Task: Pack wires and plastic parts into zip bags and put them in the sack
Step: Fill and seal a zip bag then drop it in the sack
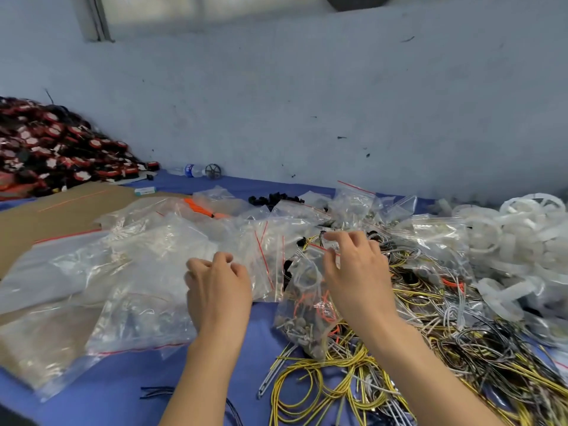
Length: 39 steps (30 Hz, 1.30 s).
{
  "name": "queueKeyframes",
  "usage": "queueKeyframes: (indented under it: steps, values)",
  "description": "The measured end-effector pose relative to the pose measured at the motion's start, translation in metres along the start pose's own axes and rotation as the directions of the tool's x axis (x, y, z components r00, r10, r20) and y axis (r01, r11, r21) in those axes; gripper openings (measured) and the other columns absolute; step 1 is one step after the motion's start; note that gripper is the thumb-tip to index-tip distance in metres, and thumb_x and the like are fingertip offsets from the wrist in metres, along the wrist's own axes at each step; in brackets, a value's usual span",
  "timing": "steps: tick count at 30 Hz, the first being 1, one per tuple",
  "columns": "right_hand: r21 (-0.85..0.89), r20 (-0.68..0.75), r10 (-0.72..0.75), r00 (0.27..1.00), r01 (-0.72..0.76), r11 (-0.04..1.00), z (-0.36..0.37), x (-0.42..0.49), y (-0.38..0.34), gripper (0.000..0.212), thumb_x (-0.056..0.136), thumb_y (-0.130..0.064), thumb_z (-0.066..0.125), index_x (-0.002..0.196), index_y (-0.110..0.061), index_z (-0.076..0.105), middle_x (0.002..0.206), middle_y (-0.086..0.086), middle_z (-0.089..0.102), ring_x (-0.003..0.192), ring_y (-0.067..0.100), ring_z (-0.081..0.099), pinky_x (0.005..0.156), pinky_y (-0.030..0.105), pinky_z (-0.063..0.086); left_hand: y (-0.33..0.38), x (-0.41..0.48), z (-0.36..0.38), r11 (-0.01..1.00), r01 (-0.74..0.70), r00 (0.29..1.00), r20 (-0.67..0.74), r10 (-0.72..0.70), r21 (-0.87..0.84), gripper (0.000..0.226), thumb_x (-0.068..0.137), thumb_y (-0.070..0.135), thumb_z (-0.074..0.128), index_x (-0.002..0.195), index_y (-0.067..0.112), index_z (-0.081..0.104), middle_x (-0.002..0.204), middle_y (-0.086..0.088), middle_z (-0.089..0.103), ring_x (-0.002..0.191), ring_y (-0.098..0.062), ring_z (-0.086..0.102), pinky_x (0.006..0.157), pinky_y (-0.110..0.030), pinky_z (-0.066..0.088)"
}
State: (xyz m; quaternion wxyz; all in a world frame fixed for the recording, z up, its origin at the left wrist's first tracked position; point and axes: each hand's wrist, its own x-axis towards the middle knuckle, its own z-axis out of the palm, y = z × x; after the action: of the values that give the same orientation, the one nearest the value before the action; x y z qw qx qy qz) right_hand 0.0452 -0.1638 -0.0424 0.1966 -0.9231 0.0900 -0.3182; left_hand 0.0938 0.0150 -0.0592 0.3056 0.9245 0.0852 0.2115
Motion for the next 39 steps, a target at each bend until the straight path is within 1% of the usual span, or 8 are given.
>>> queueKeyframes:
  steps: [7,16,20,23,26,29,34,39]
  values:
    - [0.021,0.101,-0.092,0.991,0.090,0.996,0.025,0.002,-0.040,0.034,0.099,-0.030,0.042,0.132,-0.029,0.052,0.127,-0.003,0.051,0.115,0.020,0.044,0.094,0.037,0.034,-0.038,0.014,-0.012,0.977,0.098,0.995,-0.004,-0.099,0.188,0.037,0.097,0.025,0.044,0.132,0.024,0.057,0.156,-0.021,0.003,0.140,-0.042,0.011,0.111,-0.054,0.024]
    - [0.391,0.192,-0.051,0.980,-0.029,0.920,0.041,0.005,-0.073,0.036,0.099,-0.026,0.045,0.134,-0.028,0.051,0.128,-0.005,0.055,0.119,0.015,0.048,0.100,0.038,0.041,-0.032,0.023,-0.023,0.974,-0.117,0.977,-0.200,0.077,-0.196,0.046,0.100,0.020,0.040,0.142,0.002,0.040,0.151,-0.005,0.036,0.134,-0.025,0.039,0.106,-0.039,0.038]
    - [0.685,0.315,0.074,0.946,-0.280,0.673,0.031,0.021,-0.070,0.041,0.100,-0.040,0.045,0.139,-0.029,0.046,0.127,-0.006,0.057,0.101,-0.005,0.054,0.091,0.030,0.047,-0.001,0.014,-0.041,0.627,-0.330,0.944,-0.243,0.223,-0.706,0.028,0.099,0.019,0.048,0.120,0.021,0.066,0.125,0.012,0.063,0.119,-0.003,0.057,0.096,-0.017,0.046]
    - [0.646,0.186,0.060,0.981,-0.168,0.745,0.013,0.029,-0.058,0.066,0.096,-0.059,0.042,0.152,-0.029,0.025,0.151,-0.002,0.038,0.130,0.008,0.044,0.108,0.036,0.039,0.014,0.007,-0.055,0.250,-0.094,0.940,-0.004,0.341,-0.964,0.023,0.095,0.024,0.054,0.102,0.023,0.076,0.109,0.003,0.073,0.109,-0.013,0.066,0.091,-0.023,0.053]
    - [0.532,-0.077,-0.047,0.996,0.081,0.843,-0.019,0.031,-0.045,0.078,0.091,-0.069,0.041,0.154,-0.035,0.009,0.158,-0.012,0.019,0.144,0.007,0.025,0.116,0.041,0.030,0.020,0.005,-0.056,0.109,0.069,0.944,0.100,0.313,-0.992,0.024,0.098,0.019,0.054,0.092,0.021,0.077,0.102,-0.001,0.075,0.103,-0.018,0.069,0.088,-0.029,0.054]
    - [0.613,-0.136,-0.067,0.988,0.137,0.778,-0.052,0.032,-0.037,0.072,0.089,-0.071,0.042,0.150,-0.040,0.023,0.148,-0.017,0.037,0.132,-0.004,0.039,0.103,0.025,0.041,0.030,0.004,-0.052,0.038,0.119,0.931,0.124,0.343,-0.992,0.025,0.098,0.016,0.054,0.087,0.022,0.076,0.093,0.001,0.072,0.092,-0.017,0.069,0.085,-0.031,0.055]
    - [0.778,0.084,-0.006,0.996,-0.062,0.625,-0.086,0.024,-0.023,0.028,0.098,-0.041,0.055,0.099,-0.017,0.070,0.089,-0.005,0.074,0.075,0.007,0.068,0.062,0.021,0.052,0.052,-0.015,-0.038,0.194,0.026,0.879,0.115,0.463,-0.981,0.016,0.089,0.017,0.066,0.095,0.028,0.075,0.091,0.005,0.073,0.091,-0.020,0.071,0.084,-0.035,0.058]
    - [0.863,0.154,0.193,0.969,-0.227,0.451,-0.107,0.004,0.021,0.022,0.098,-0.034,0.057,0.097,-0.017,0.072,0.088,0.004,0.075,0.071,0.021,0.070,0.054,0.027,0.055,0.075,-0.037,-0.020,0.442,0.094,0.758,0.352,0.549,-0.892,0.039,0.084,0.049,0.068,0.120,0.049,0.055,0.116,0.014,0.067,0.109,-0.009,0.065,0.088,-0.035,0.055]
